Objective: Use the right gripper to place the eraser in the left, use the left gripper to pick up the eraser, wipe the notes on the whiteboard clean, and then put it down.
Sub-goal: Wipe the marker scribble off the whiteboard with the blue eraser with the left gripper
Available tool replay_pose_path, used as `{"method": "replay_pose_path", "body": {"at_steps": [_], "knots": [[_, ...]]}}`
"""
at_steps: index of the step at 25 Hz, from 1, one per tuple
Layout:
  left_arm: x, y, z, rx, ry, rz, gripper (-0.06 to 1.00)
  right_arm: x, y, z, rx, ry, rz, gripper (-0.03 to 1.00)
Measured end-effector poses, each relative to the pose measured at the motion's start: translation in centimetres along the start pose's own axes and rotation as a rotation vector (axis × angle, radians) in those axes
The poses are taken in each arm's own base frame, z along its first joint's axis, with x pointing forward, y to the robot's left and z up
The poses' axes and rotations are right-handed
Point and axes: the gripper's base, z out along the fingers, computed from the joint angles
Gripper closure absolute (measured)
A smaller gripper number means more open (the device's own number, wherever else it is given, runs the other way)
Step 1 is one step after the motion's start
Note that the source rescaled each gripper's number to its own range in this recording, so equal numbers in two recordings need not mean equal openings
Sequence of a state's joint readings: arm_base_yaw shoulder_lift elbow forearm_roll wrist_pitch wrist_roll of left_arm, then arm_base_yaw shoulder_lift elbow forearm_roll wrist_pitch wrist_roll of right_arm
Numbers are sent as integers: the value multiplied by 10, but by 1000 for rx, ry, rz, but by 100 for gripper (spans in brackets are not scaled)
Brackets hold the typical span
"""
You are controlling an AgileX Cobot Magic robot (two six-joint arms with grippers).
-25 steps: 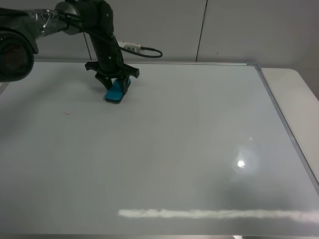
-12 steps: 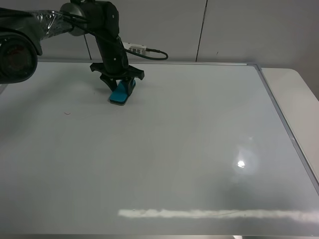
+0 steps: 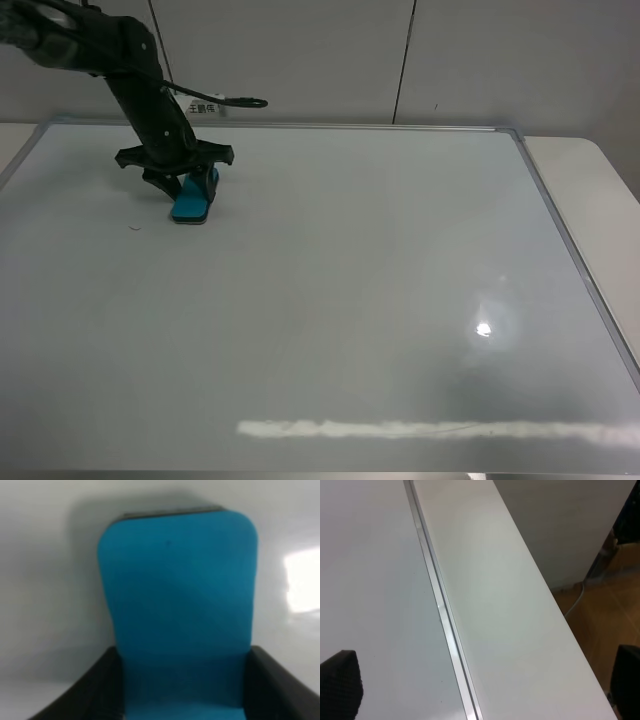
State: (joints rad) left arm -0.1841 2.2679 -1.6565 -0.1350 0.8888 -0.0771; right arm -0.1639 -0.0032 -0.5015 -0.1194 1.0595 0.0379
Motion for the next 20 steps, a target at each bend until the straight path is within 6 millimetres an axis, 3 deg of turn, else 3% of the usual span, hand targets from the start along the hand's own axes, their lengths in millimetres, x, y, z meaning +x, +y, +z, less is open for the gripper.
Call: {"method": "replay_pose_path", "body": {"at_steps": [4, 5, 8, 14, 20], "knots": [[19, 47, -6, 3, -16, -171, 92, 0, 0, 0, 0, 0, 0, -3], [32, 72, -9, -3, 2, -251, 92, 0, 0, 0, 0, 0, 0, -3], [52, 103, -17, -12, 8, -348, 92, 0, 0, 0, 0, 0, 0, -3], [90, 124, -28, -38, -48, -423, 92, 0, 0, 0, 0, 0, 0, -3], [95, 117, -30, -57, -72, -380, 92, 0, 0, 0, 0, 0, 0, -3]]}}
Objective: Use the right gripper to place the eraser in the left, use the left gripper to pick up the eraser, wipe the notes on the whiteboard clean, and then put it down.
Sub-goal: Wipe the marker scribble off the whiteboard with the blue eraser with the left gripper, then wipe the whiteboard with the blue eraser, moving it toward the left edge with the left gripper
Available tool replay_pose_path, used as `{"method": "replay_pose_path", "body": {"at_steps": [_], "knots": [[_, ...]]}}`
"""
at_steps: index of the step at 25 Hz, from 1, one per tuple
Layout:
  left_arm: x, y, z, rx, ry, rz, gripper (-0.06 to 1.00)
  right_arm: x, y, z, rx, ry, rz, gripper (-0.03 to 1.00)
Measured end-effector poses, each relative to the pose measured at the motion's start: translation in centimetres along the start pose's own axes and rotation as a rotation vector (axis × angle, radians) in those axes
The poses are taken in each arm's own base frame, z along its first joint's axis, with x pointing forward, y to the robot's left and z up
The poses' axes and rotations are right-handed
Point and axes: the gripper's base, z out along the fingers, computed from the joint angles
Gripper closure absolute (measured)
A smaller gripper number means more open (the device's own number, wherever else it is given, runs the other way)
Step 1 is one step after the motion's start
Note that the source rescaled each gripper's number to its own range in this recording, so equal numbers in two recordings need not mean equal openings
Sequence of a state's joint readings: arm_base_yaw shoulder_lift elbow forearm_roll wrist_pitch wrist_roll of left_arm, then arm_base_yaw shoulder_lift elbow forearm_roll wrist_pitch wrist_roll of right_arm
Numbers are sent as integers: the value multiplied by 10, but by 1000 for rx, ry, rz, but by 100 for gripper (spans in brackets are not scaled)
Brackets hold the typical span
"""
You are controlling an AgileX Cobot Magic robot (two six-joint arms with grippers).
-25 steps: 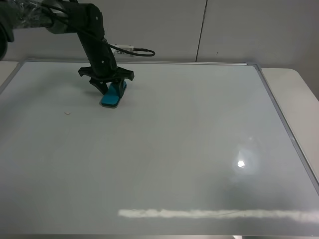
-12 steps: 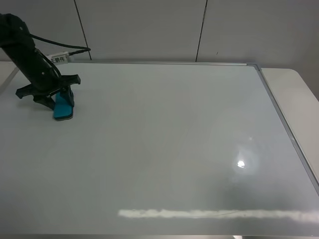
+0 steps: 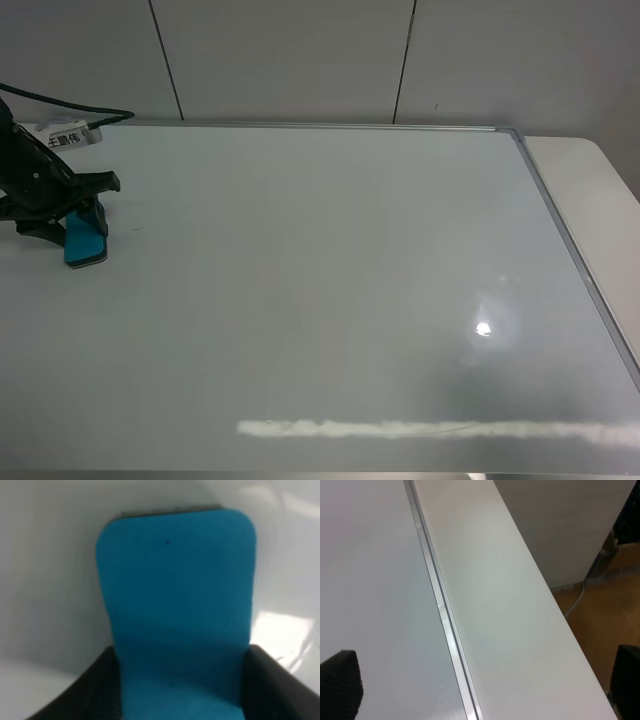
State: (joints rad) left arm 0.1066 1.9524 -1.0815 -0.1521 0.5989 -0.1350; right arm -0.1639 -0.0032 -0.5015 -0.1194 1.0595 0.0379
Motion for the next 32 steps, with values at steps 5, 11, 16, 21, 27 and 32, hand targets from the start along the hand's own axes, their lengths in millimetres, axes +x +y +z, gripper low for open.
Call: {"method": "replay_pose_path", "body": {"at_steps": [5, 11, 16, 21, 27, 32], "knots": [[12, -32, 3, -5, 7, 134, 92, 0, 0, 0, 0, 0, 0, -3], [36, -86, 5, 21, 36, 302, 92, 0, 0, 0, 0, 0, 0, -3], [57, -124, 3, 30, 91, 426, 92, 0, 0, 0, 0, 0, 0, -3], [69, -140, -16, 31, 144, 498, 92, 0, 0, 0, 0, 0, 0, -3], [72, -141, -87, 93, 40, 492, 92, 0, 0, 0, 0, 0, 0, -3], [75, -130, -123, 115, 5, 447, 92, 0, 0, 0, 0, 0, 0, -3]]}}
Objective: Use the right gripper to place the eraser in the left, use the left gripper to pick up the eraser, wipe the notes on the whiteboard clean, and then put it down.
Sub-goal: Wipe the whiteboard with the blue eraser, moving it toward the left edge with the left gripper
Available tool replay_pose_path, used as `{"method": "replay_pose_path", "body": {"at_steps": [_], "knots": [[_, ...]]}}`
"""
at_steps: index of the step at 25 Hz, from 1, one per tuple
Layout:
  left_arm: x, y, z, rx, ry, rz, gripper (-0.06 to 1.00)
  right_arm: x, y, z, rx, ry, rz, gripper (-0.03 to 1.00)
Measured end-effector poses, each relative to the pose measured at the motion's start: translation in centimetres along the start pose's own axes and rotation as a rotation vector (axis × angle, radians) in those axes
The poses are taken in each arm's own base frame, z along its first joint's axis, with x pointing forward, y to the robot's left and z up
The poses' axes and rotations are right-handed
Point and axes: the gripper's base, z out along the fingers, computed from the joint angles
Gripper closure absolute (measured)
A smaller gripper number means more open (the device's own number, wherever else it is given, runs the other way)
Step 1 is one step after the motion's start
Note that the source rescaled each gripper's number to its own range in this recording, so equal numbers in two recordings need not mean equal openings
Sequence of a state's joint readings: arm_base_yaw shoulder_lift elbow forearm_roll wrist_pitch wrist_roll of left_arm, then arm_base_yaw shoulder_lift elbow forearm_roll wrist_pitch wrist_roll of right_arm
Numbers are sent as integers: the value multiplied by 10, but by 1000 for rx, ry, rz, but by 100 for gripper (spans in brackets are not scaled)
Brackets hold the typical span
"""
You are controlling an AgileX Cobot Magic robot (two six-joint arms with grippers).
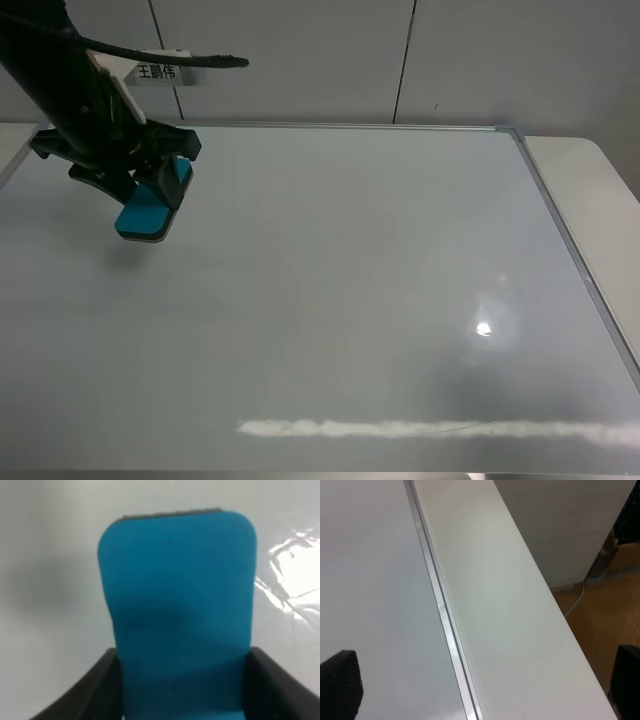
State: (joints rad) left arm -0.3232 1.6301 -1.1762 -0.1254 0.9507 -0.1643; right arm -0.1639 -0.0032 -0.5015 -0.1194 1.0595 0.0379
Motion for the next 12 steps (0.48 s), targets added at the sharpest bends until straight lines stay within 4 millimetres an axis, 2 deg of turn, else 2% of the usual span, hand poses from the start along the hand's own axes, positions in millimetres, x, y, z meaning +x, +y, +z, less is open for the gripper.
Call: {"method": "replay_pose_path", "body": {"at_steps": [5, 12], "knots": [[1, 23, -2, -9, 11, -127, 92, 0, 0, 0, 0, 0, 0, -3], [19, 50, 22, -36, 32, -212, 92, 0, 0, 0, 0, 0, 0, -3]]}}
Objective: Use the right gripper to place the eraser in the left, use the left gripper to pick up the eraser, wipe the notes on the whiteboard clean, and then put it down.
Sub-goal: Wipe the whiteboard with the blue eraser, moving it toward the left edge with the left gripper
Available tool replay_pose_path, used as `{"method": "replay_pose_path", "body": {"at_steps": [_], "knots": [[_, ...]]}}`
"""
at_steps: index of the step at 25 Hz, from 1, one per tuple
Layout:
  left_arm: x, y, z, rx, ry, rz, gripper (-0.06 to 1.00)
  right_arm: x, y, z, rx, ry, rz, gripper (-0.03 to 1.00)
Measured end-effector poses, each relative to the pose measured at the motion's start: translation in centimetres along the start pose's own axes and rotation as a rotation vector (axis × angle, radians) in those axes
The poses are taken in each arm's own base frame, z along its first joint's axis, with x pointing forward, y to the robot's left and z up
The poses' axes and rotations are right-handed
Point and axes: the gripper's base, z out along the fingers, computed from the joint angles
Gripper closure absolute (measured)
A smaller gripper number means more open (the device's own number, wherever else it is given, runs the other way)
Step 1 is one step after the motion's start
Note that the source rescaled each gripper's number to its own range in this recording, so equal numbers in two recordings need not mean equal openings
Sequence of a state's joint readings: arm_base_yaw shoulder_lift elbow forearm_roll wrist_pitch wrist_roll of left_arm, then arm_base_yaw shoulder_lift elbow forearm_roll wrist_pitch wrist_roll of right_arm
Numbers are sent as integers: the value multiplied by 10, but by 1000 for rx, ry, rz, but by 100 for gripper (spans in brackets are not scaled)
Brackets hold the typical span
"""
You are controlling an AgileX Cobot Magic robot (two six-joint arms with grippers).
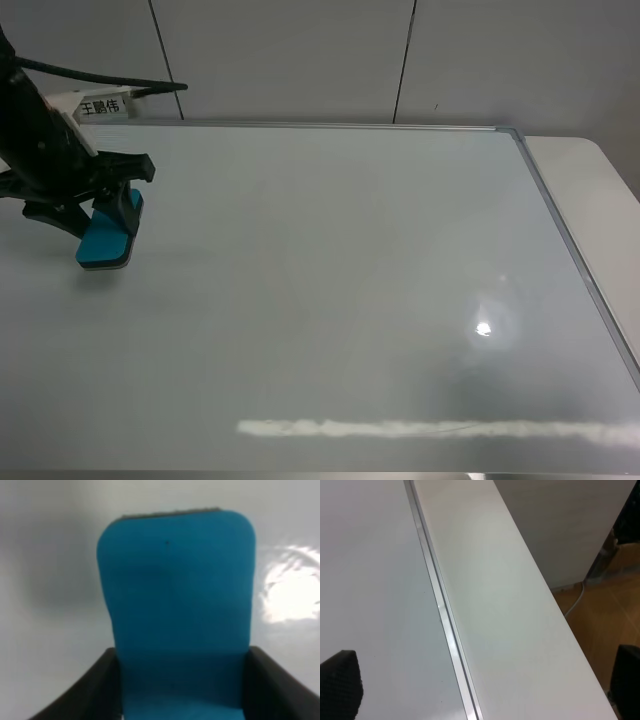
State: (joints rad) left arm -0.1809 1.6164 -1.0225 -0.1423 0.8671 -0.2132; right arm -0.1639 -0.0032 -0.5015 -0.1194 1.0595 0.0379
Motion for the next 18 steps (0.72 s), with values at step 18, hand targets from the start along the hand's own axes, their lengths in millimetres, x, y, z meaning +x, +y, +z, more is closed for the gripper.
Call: {"method": "replay_pose_path", "body": {"at_steps": [18], "knots": [[5, 4, 11, 15, -25, 30, 52, 0, 0, 0, 0, 0, 0, -3]]}}
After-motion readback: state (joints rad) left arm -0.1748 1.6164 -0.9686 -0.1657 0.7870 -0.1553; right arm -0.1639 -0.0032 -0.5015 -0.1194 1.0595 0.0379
